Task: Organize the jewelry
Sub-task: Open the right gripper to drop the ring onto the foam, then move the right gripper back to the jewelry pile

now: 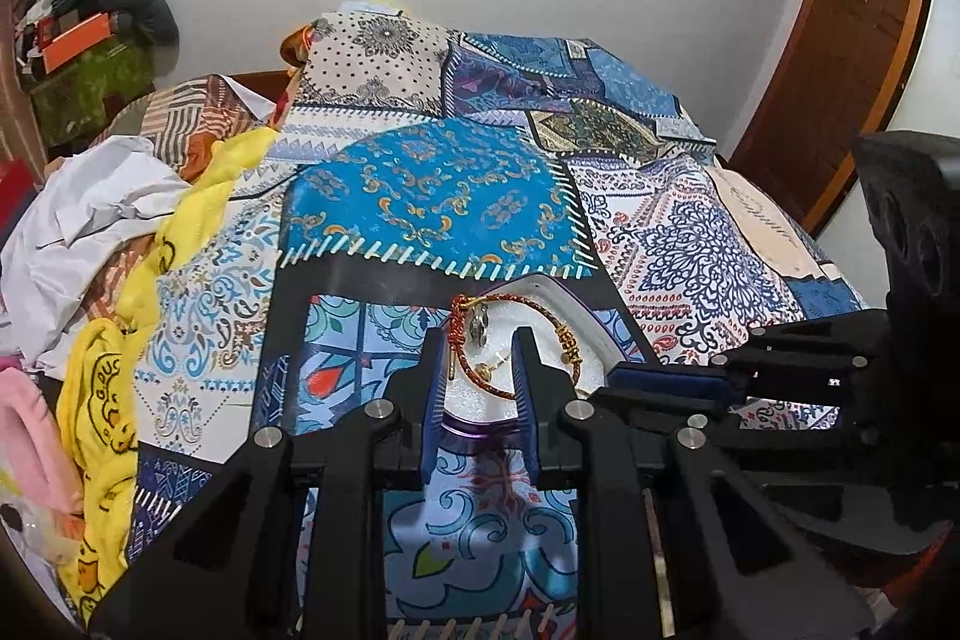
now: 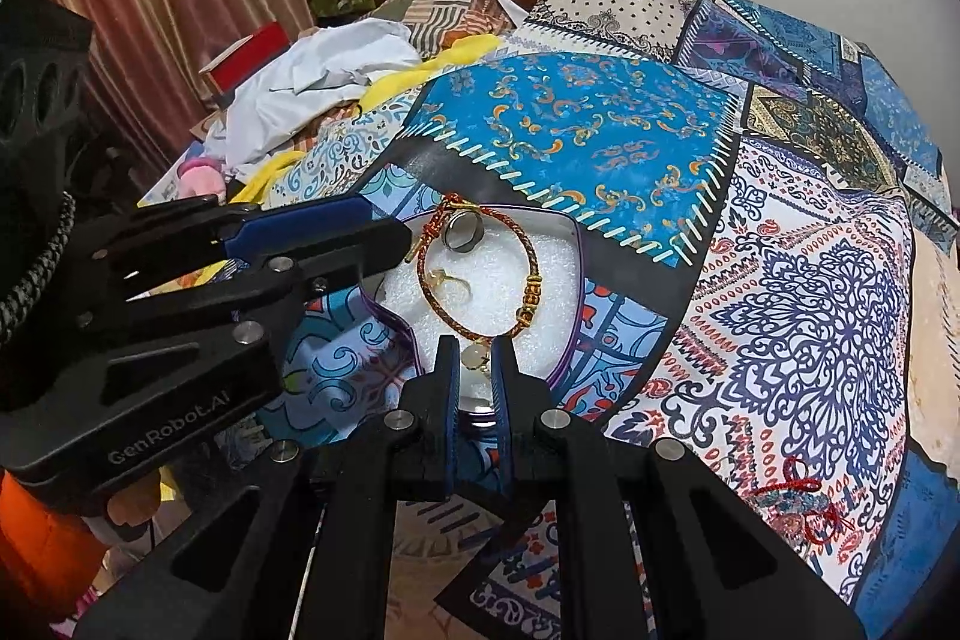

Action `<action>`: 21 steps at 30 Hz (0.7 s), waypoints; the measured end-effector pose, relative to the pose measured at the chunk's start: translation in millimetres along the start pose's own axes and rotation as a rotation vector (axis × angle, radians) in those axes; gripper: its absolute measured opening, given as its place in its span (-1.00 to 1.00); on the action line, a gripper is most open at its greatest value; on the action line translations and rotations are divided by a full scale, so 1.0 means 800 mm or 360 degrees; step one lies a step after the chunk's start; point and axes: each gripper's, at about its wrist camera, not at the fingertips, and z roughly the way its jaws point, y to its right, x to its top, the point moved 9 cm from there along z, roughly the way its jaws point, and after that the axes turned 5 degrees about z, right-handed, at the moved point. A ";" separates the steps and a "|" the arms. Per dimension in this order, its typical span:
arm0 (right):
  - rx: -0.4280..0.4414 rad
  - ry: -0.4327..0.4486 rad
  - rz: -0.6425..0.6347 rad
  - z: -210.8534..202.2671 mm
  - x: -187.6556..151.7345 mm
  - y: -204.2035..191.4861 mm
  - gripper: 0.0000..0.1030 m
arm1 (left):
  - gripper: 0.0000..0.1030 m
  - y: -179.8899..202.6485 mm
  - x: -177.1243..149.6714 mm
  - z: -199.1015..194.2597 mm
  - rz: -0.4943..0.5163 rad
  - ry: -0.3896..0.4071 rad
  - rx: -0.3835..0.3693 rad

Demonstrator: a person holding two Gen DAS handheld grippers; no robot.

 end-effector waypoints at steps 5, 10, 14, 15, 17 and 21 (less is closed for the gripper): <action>-0.0008 0.0054 0.0008 -0.017 0.005 0.001 -0.68 | -0.43 -0.001 0.007 -0.021 -0.0006 0.0046 0.0027; -0.0051 0.0146 0.0017 -0.044 0.013 0.003 -0.43 | -0.42 0.002 0.016 -0.046 0.0007 0.0100 0.0055; -0.0077 0.0233 0.0042 -0.070 0.019 0.009 -0.25 | -0.33 0.011 0.023 -0.067 0.0028 0.0148 0.0074; -0.0087 0.0253 0.0048 -0.077 0.020 0.011 -0.25 | -0.30 0.014 0.024 -0.072 0.0031 0.0160 0.0075; -0.0098 0.0282 0.0058 -0.087 0.021 0.015 -0.24 | -0.29 0.020 0.027 -0.080 0.0043 0.0178 0.0074; -0.0137 0.0355 0.0091 -0.112 0.021 0.027 -0.24 | -0.20 0.037 0.033 -0.098 0.0087 0.0213 0.0071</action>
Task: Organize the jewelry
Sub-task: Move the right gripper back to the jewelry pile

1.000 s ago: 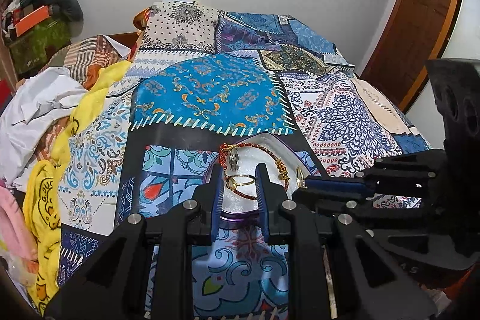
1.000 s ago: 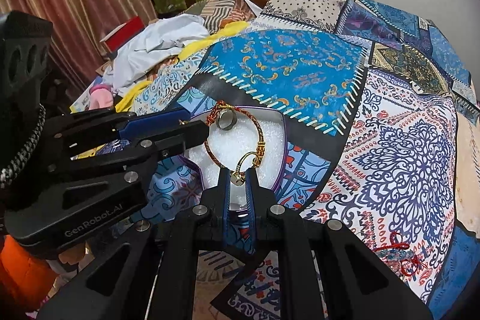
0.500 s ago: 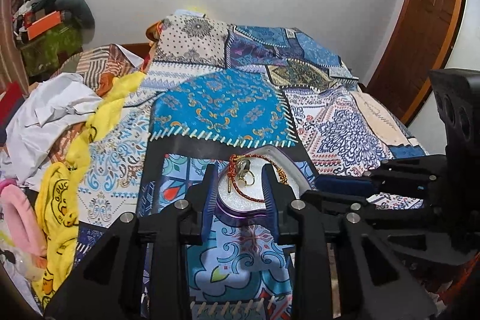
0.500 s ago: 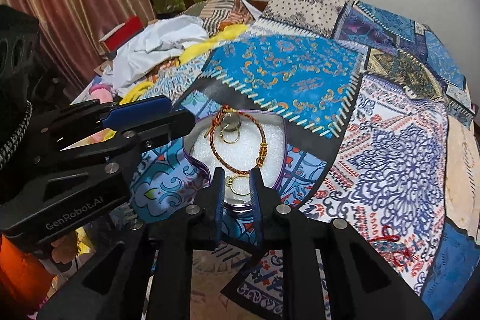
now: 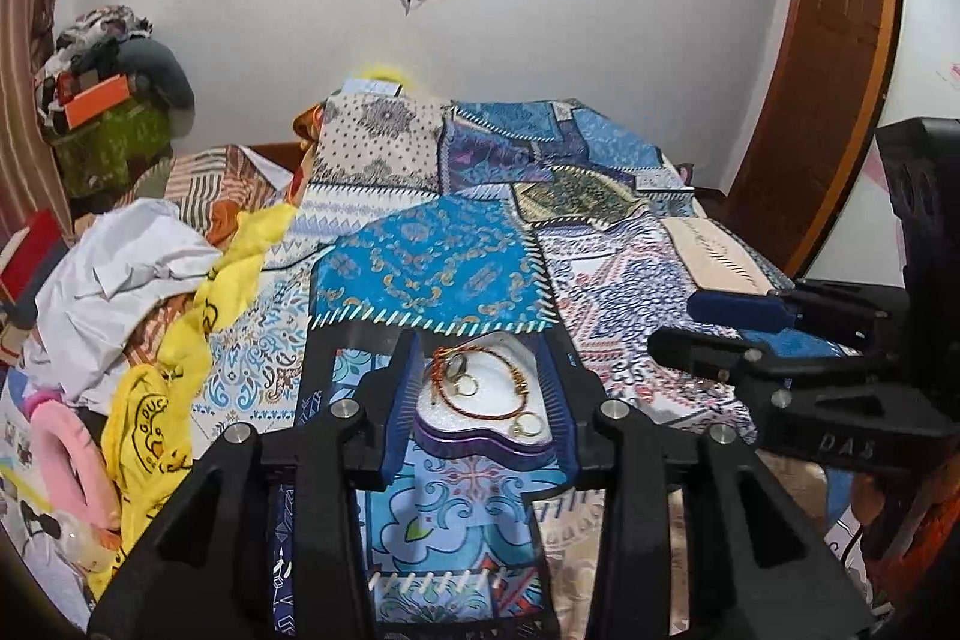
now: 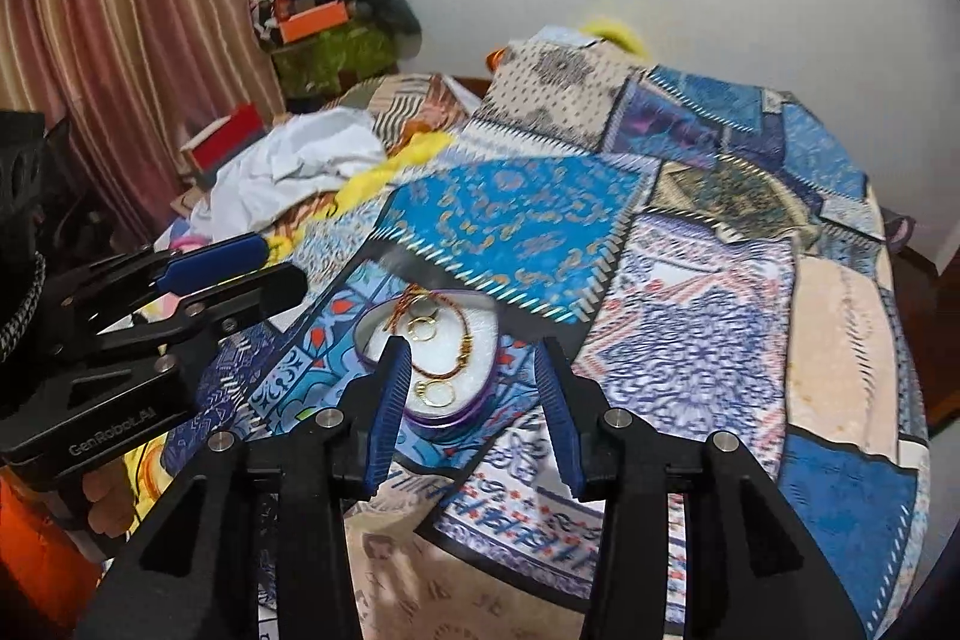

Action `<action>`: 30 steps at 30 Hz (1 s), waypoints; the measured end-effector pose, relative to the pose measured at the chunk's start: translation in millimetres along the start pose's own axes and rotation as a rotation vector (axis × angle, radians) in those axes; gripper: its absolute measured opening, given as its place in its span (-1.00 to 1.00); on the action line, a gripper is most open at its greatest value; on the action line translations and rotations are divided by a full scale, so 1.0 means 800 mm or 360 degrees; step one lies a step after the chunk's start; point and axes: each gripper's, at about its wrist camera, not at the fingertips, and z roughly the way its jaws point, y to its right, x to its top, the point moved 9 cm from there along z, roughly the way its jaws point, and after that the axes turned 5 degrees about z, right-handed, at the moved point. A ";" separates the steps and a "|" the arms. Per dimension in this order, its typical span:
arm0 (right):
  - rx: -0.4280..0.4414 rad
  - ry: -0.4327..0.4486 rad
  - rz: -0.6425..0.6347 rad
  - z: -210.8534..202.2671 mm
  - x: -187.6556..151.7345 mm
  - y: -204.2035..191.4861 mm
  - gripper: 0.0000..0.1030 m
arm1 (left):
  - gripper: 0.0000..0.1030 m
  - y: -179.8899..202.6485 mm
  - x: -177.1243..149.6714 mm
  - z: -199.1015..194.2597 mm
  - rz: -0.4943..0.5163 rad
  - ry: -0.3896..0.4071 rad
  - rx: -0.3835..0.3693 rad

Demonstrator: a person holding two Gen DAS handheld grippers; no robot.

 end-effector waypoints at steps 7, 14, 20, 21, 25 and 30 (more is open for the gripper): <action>-0.0123 0.0104 0.0063 -0.041 0.000 0.045 -0.24 | -0.09 0.039 0.008 -0.013 0.0073 0.0029 -0.0053; -0.0245 0.0094 0.0207 -0.060 -0.025 0.112 -0.21 | -0.09 0.089 -0.003 0.011 0.0136 -0.0063 -0.0157; -0.0292 0.0049 0.0320 -0.067 -0.055 0.153 -0.21 | -0.09 0.126 -0.018 0.040 0.0162 -0.0165 -0.0227; -0.0292 0.0041 0.0331 -0.066 -0.058 0.157 -0.21 | -0.09 0.131 -0.021 0.044 0.0168 -0.0181 -0.0237; -0.0270 -0.0005 0.0358 -0.059 -0.072 0.167 -0.21 | -0.09 0.147 -0.033 0.061 0.0195 -0.0244 -0.0260; -0.0213 -0.0091 0.0323 -0.036 -0.087 0.157 -0.21 | -0.09 0.154 -0.050 0.078 0.0186 -0.0310 -0.0270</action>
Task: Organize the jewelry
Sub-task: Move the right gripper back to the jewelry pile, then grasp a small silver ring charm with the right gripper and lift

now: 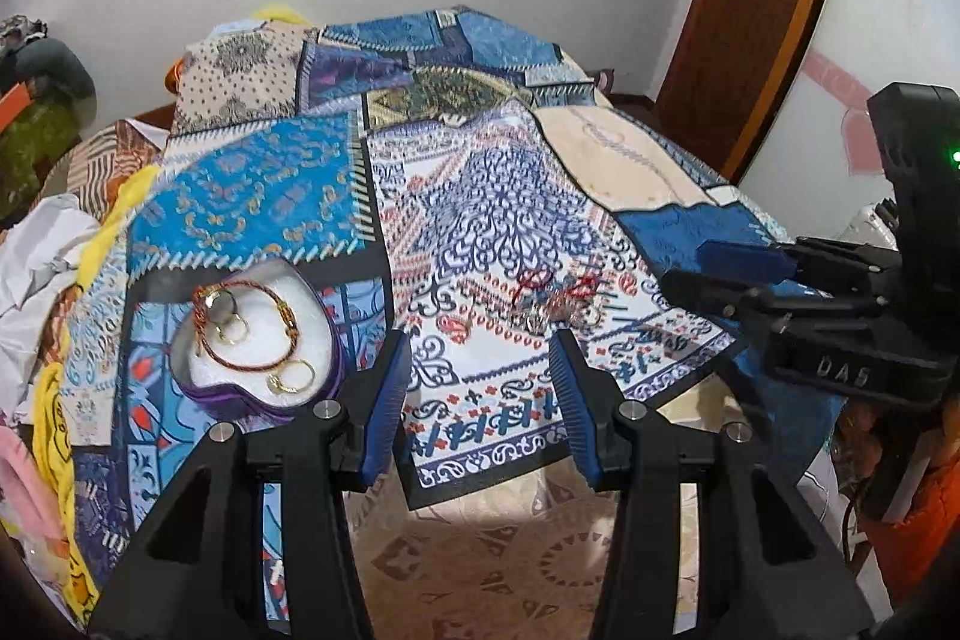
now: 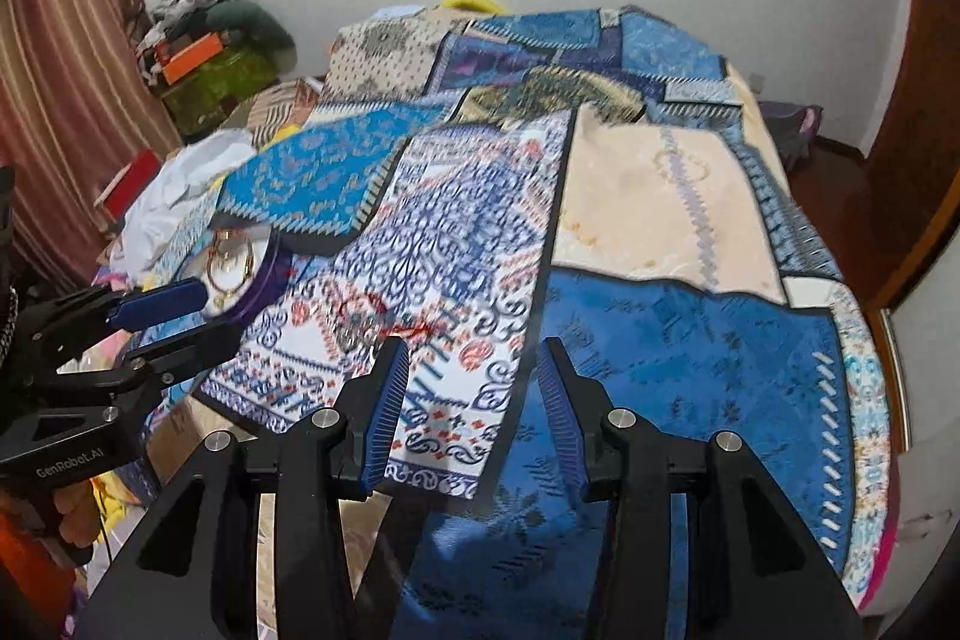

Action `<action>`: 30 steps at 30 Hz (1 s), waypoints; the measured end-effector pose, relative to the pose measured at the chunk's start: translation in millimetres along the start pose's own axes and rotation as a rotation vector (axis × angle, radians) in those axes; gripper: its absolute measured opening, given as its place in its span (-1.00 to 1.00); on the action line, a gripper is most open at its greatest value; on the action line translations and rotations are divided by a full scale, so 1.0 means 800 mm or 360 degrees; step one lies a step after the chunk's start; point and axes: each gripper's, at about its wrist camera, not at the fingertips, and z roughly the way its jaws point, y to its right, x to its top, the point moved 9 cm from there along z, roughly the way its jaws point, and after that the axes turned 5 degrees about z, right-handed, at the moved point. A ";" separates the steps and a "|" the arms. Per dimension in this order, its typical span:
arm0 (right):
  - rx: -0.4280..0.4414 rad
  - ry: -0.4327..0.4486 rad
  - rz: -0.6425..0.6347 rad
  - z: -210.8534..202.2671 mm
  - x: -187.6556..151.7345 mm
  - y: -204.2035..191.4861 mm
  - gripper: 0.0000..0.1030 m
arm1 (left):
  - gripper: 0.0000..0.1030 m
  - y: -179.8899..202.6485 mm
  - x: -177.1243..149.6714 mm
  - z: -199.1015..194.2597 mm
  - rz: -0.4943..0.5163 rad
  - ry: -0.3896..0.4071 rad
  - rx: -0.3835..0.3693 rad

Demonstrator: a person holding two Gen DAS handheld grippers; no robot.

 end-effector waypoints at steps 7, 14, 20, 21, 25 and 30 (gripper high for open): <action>0.0100 -0.0089 -0.0081 0.033 -0.014 -0.027 -0.21 | -0.09 -0.010 -0.014 0.018 -0.0045 -0.0065 -0.0001; 0.0164 -0.0090 -0.0125 0.051 -0.009 -0.037 -0.21 | -0.09 -0.016 -0.016 0.025 -0.0065 -0.0072 -0.0029; 0.0189 -0.0087 -0.0131 0.058 -0.007 -0.039 -0.55 | -0.09 -0.001 -0.013 0.033 -0.0025 -0.0076 -0.0079; 0.0192 -0.0083 -0.0129 0.057 -0.008 -0.039 -0.56 | -0.09 0.002 -0.012 0.035 -0.0019 -0.0078 -0.0082; 0.0198 -0.0073 -0.0118 0.054 -0.007 -0.037 -0.65 | -0.17 0.013 -0.010 0.040 0.0003 -0.0085 -0.0108; 0.0193 -0.0054 -0.0075 0.047 -0.007 -0.022 -0.67 | -0.46 0.025 -0.008 0.052 0.0019 -0.0109 -0.0148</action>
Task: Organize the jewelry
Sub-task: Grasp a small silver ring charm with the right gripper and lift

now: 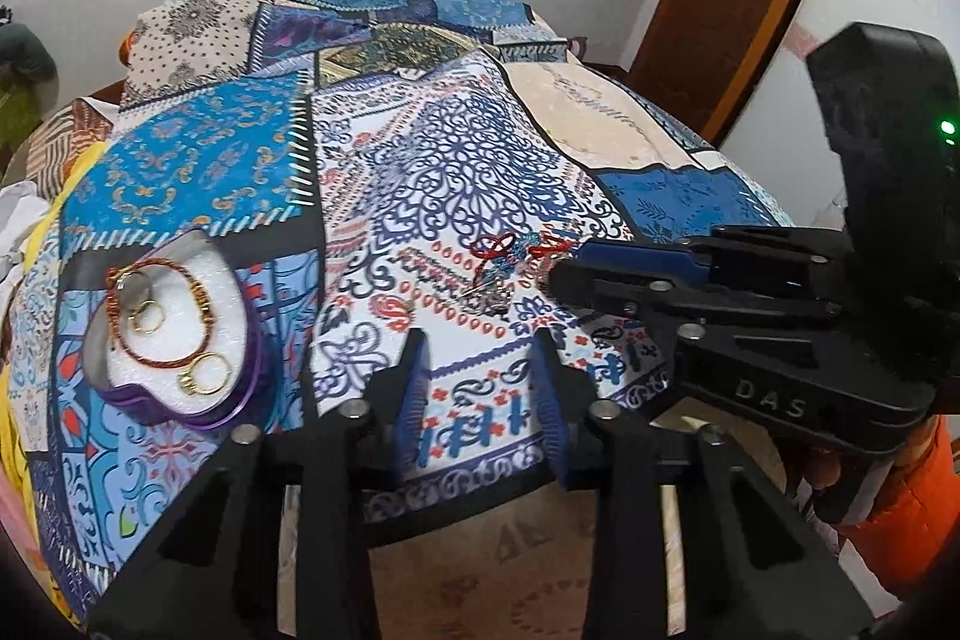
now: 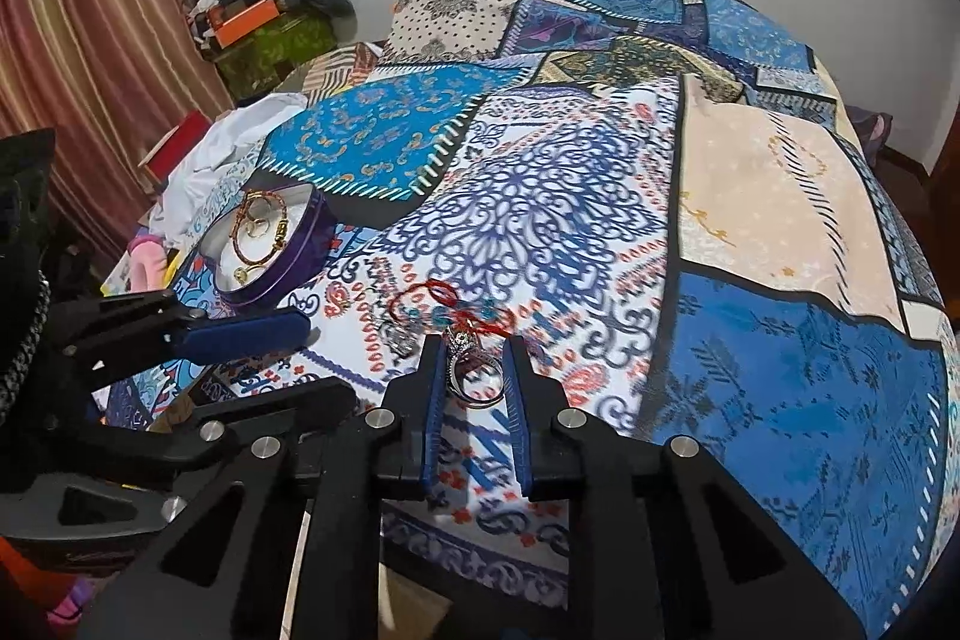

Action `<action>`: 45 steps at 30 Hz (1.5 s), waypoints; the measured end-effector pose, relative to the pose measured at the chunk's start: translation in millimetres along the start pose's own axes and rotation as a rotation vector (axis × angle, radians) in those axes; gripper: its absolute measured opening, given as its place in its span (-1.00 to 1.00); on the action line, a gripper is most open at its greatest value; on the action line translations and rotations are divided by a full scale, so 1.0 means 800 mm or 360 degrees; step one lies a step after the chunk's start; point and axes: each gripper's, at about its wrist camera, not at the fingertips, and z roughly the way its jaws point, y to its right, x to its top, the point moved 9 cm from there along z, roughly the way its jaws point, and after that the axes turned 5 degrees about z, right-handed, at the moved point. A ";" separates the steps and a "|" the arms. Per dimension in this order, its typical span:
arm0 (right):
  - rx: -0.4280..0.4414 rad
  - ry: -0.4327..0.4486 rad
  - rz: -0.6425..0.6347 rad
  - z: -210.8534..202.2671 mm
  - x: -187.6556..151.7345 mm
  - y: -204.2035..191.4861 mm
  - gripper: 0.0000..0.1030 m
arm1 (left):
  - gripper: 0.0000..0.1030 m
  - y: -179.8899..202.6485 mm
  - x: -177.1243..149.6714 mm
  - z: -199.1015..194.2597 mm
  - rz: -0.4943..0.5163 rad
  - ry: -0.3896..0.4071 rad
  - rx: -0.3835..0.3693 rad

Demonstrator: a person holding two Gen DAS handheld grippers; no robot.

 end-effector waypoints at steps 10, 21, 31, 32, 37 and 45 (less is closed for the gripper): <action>-0.0035 0.0047 0.0081 -0.021 -0.004 0.031 -0.67 | -0.66 0.019 0.011 0.012 0.0022 -0.0013 -0.0051; -0.0028 0.0080 0.0099 -0.029 -0.004 0.036 -0.67 | -0.67 0.012 0.021 0.026 0.0024 -0.0021 0.0032; -0.0024 0.0105 0.0100 -0.038 -0.001 0.033 -0.67 | -0.84 0.010 0.020 0.023 0.0028 -0.0001 0.0055; -0.0024 0.0111 0.0097 -0.041 0.001 0.031 -0.67 | -0.84 0.010 0.019 0.020 0.0026 0.0003 0.0052; -0.0030 0.0143 0.0080 -0.051 0.008 0.023 -0.67 | -0.84 0.013 0.015 -0.001 0.0019 0.0042 0.0036; -0.0033 0.0188 0.0032 -0.067 0.017 0.000 -0.67 | -0.84 0.005 0.016 -0.049 -0.0003 0.0144 0.0052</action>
